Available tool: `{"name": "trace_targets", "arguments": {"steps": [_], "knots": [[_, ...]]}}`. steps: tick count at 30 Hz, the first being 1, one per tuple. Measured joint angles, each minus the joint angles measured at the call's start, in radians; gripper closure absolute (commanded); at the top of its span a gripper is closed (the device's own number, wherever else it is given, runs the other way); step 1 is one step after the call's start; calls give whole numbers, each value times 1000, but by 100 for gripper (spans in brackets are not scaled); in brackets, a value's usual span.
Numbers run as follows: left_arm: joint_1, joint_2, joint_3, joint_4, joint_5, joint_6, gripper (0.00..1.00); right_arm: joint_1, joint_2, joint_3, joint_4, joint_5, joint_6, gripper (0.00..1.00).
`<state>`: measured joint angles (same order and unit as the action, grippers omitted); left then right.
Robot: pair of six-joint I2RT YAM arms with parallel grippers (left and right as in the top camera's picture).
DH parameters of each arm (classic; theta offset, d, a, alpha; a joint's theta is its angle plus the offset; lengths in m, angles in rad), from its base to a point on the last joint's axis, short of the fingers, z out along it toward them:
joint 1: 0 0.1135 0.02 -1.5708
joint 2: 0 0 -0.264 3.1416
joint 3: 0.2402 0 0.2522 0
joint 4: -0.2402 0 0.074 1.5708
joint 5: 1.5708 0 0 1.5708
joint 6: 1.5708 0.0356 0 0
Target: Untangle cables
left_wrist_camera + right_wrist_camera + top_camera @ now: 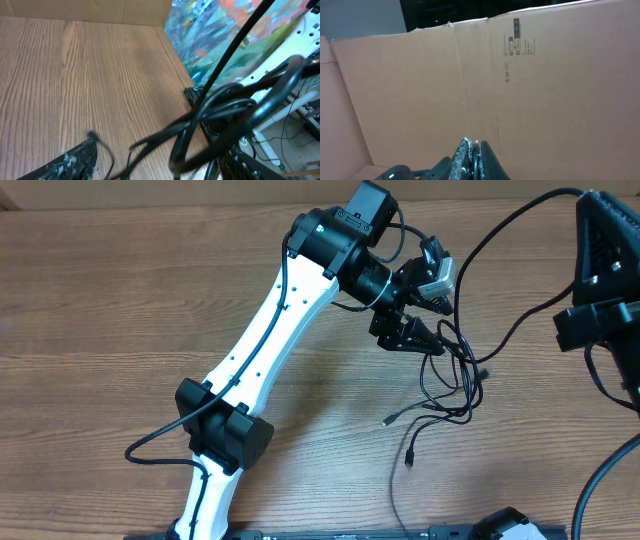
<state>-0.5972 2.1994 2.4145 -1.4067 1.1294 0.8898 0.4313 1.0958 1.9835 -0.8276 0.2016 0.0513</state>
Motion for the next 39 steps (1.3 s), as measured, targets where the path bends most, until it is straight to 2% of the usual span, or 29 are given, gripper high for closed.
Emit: {"name": "trace_targets", "arguments": {"steps": [2,3,4,5,6,8,12,15,16,17,25,28,29,32,34,37,39], "knots": [[0,0,0,0,5,0,23,0,0,0,-3,6,0,96],[0,0,0,0,5,0,27,0,0,0,-3,8,0,96],[0,0,0,-1,5,0,49,0,0,0,-3,10,0,96],[0,0,0,-2,8,-3,85,0,0,0,-3,12,0,96],[0,0,0,-3,11,-4,95,0,0,0,-3,13,0,96],[0,0,0,-6,16,-11,79,0,0,0,-4,17,-1,96],[-11,0,0,-8,24,-20,58,0,0,0,-5,28,-1,96],[-29,0,0,-6,29,-19,52,0,0,0,-7,35,0,96],[-33,0,0,-6,31,-19,62,0,0,0,-12,35,-1,96],[-37,0,0,-6,32,-19,95,0,0,0,-13,35,-1,96],[-41,0,0,-6,35,-28,96,0,0,0,-56,50,-1,96],[-24,0,1,-57,-53,-147,96,0,0,0,-89,89,0,96],[-3,0,1,-118,-102,-191,96,-1,0,0,-95,107,0,96],[100,-27,1,-242,-181,-258,96,-33,3,0,-98,137,1,96],[286,-129,1,-273,-246,-325,96,-95,16,0,-101,148,2,96],[518,-312,4,-275,-322,-420,96,-282,77,0,-121,118,30,96],[607,-382,5,-279,-343,-462,96,-385,111,2,-131,62,35,96]]}}
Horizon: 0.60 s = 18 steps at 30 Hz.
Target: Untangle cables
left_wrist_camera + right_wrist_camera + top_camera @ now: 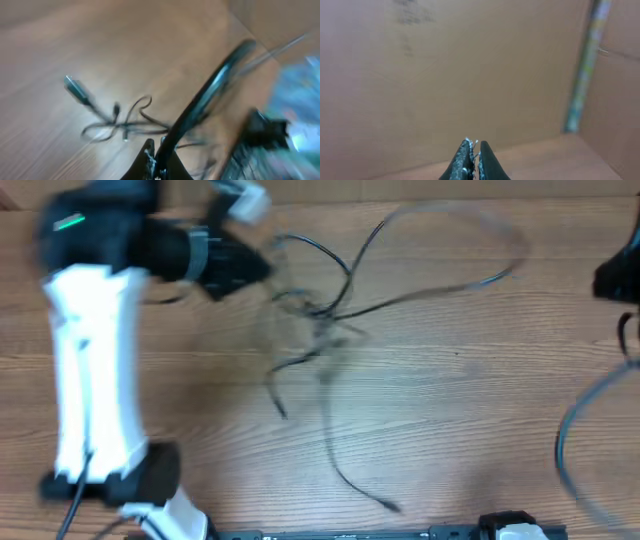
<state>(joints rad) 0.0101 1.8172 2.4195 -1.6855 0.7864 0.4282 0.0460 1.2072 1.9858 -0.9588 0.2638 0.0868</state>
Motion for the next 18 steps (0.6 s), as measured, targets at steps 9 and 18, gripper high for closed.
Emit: {"name": "trace_targets", "arguments": {"steps": [9,18], "knots": [[259,-167,10,-5,-64,-123,96,-526,346,3,-111,-530,48,96],[81,-154,10,106,-42,-144,96,-279,342,2,-181,-622,32,96]]}}
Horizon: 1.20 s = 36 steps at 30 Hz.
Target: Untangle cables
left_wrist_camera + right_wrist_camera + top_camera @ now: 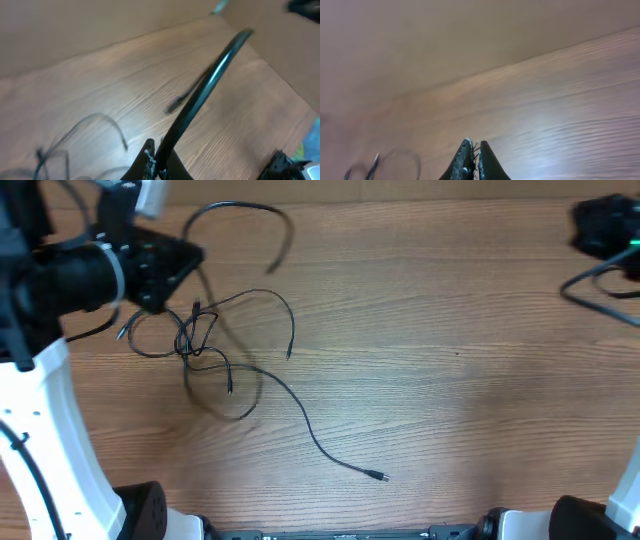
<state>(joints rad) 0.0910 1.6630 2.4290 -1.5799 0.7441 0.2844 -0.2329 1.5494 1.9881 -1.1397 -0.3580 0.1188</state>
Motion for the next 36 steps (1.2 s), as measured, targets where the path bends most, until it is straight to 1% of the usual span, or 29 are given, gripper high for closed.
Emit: {"name": "trace_targets", "arguments": {"steps": [3,5,6,7,9,10,11,12,13,16,20,21,22,24,25,29,30,32,33,34,35,36], "knots": [[-85,4,0,83,-8,-35,96,99,0,0,-45,8,-7,96],[-127,6,0,172,-22,-88,96,156,0,0,-77,14,-9,96],[-138,6,0,211,-29,-121,96,177,0,0,-87,17,-10,91],[-143,6,-1,258,-38,-166,96,201,0,0,-98,20,-11,83],[-144,6,-1,342,-50,-255,96,248,0,0,-112,24,-19,62],[-144,6,-1,377,-60,-304,96,276,0,0,-111,23,-13,44],[-144,6,-1,412,-69,-351,96,304,0,0,-110,23,-18,29],[-143,6,-1,445,-80,-402,96,333,1,-1,-105,23,-17,10],[-143,6,-1,476,-95,-455,96,358,2,-2,-102,22,-18,8],[-144,6,-1,543,-138,-620,96,418,2,-16,-82,-5,-68,7],[-144,6,-1,616,-177,-846,96,522,3,-85,-62,-120,-267,8],[-144,6,-1,631,-181,-924,96,561,5,-117,-24,-147,-333,9],[-145,6,-1,637,-181,-1002,96,587,9,-136,-5,-163,-369,9],[-151,7,-1,651,-148,-1208,96,644,16,-224,149,-193,-446,9],[-151,7,-1,673,-120,-1279,96,659,17,-257,193,-197,-462,10],[-158,8,-1,805,2,-1466,96,743,40,-342,316,-210,-494,14],[-167,8,-1,829,23,-1493,96,769,51,-345,342,-212,-495,14],[-203,8,-1,851,54,-1542,96,822,82,-345,395,-214,-493,19],[-214,8,-1,851,57,-1548,96,836,93,-346,410,-215,-486,20],[-231,8,-1,851,59,-1559,96,855,114,-346,439,-215,-478,43],[-243,8,-1,853,62,-1567,96,861,129,-346,446,-214,-472,70],[-249,8,-1,857,68,-1569,96,861,134,-346,457,-214,-457,71]]}}
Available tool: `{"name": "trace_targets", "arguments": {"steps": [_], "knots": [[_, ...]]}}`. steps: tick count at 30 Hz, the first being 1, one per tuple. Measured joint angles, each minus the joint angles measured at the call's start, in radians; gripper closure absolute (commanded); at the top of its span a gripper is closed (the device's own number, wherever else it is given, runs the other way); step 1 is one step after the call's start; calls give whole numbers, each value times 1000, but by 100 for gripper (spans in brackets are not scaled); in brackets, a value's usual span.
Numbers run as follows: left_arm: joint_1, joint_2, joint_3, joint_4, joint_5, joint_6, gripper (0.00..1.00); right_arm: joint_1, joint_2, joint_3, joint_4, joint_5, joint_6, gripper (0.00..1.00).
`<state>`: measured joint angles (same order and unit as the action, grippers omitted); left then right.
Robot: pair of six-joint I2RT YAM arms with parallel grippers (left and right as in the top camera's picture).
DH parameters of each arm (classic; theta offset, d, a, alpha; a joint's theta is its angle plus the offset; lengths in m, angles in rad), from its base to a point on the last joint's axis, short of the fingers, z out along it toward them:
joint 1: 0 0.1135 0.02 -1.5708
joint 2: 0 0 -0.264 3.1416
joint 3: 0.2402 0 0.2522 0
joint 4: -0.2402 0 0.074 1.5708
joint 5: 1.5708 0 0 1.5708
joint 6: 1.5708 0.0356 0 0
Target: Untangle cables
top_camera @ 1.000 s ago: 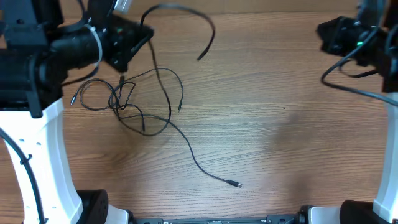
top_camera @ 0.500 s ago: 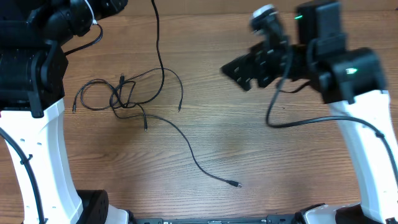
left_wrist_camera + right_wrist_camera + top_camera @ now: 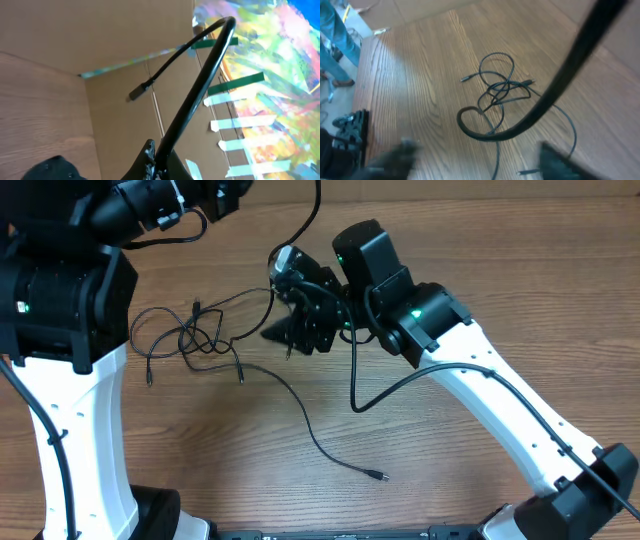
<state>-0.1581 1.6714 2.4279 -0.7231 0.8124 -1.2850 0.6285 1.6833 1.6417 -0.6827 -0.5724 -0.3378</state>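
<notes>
A thin black cable tangle (image 3: 190,335) lies on the table left of centre, and its long tail ends in a plug (image 3: 376,476) near the front. The same tangle (image 3: 500,90) shows in the right wrist view. My left gripper (image 3: 157,161) is raised at the back left (image 3: 222,194), shut on a thick black cable (image 3: 200,90) whose free plug (image 3: 137,93) hangs in the air. That thick cable (image 3: 555,95) crosses in front of my right gripper (image 3: 477,165). The right gripper (image 3: 295,320) stands open just right of the tangle, holding nothing.
The wooden table (image 3: 500,280) has cardboard walls behind it (image 3: 60,30). The right arm (image 3: 480,390) reaches in from the front right across the table's middle. The tall left arm (image 3: 80,400) stands along the left side.
My right gripper was shut at the far right back; now it is open over the table's middle beside the tangle. The left gripper, still shut on the thick cable, points higher up.
At first my left gripper was open around a bunch of cables right of centre, with the right gripper shut at the far right. Then the left gripper was at the left, shut on the thick cable. The tangle lay left of centre, where the open right gripper is now.
</notes>
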Motion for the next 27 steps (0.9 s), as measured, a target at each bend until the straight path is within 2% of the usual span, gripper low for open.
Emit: {"name": "trace_targets", "arguments": {"steps": [1,2,3,4,7,13,20,21,22,23,24,25,27], "knots": [[0,0,0,2,0,0,96,0,2,0,2,0,-2,68],[0,0,0,8,0,0,96,0,3,0,3,0,9,48],[1,0,0,8,0,0,96,-1,4,0,9,0,17,11],[0,0,0,10,0,0,96,-2,4,0,11,0,18,8],[0,1,0,43,2,-5,96,-3,5,0,45,15,31,7],[1,1,0,232,5,-43,96,-6,6,-2,213,82,112,9],[16,-1,0,249,-9,-69,96,-6,10,-4,449,156,264,9],[21,-1,0,251,-13,-71,96,-6,11,-5,505,177,303,20],[24,-2,0,257,-17,-76,96,-6,11,-5,530,189,328,53],[33,-2,0,267,-21,-82,96,-6,11,-6,571,203,354,65],[39,-1,0,275,-21,-86,96,-6,11,-6,584,209,368,91],[45,-2,0,281,-22,-90,96,-6,11,-6,603,218,395,96],[56,-2,0,283,-21,-96,96,-6,11,-6,604,221,417,96]]}}
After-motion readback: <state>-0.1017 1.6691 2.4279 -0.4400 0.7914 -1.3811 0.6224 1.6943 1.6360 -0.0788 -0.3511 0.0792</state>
